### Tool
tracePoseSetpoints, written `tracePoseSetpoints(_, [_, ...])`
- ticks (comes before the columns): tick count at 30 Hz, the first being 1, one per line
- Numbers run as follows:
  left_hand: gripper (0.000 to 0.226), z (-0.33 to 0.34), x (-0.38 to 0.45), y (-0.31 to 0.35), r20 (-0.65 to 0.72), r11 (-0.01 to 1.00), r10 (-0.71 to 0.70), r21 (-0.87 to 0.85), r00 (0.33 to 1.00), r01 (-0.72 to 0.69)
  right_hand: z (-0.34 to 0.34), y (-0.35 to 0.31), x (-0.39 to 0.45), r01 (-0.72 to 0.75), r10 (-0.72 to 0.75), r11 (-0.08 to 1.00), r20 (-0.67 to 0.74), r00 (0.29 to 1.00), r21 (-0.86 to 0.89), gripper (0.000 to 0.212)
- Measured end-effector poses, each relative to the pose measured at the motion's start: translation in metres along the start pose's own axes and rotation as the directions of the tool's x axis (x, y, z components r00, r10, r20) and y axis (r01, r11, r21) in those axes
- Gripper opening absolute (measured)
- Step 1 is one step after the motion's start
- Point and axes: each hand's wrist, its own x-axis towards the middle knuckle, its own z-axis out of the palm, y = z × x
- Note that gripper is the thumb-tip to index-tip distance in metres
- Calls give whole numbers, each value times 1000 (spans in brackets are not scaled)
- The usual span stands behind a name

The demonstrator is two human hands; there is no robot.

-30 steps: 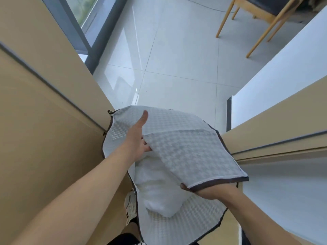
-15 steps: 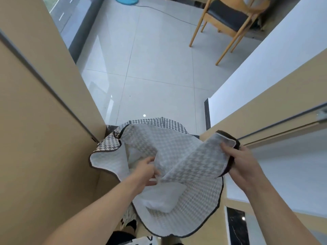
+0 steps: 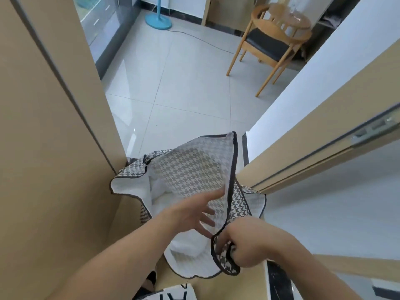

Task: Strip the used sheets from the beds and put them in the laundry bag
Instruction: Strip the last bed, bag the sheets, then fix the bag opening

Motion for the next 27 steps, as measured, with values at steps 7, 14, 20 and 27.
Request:
tracePoseSetpoints(7, [116,69,-16,-38,-125,972,237,23,963,-236,68,20,-36,-63,40,991,-186,982,-120,42])
tracePoseSetpoints(14, [15,106,-22,-56,-595,903,424,336,682,-269,117,50,-48,-86,72,992,-138,988,-95,50])
tracePoseSetpoints(20, [25,129,-23,-103,-465,901,433,244,772,-358,116,71,-46,134,326,785,-586,742,605,88])
tracePoseSetpoints(27, [32,114,-12,-125,-259,799,331,589,908,-123,104,47,6,257,294,836,-791,537,485,44])
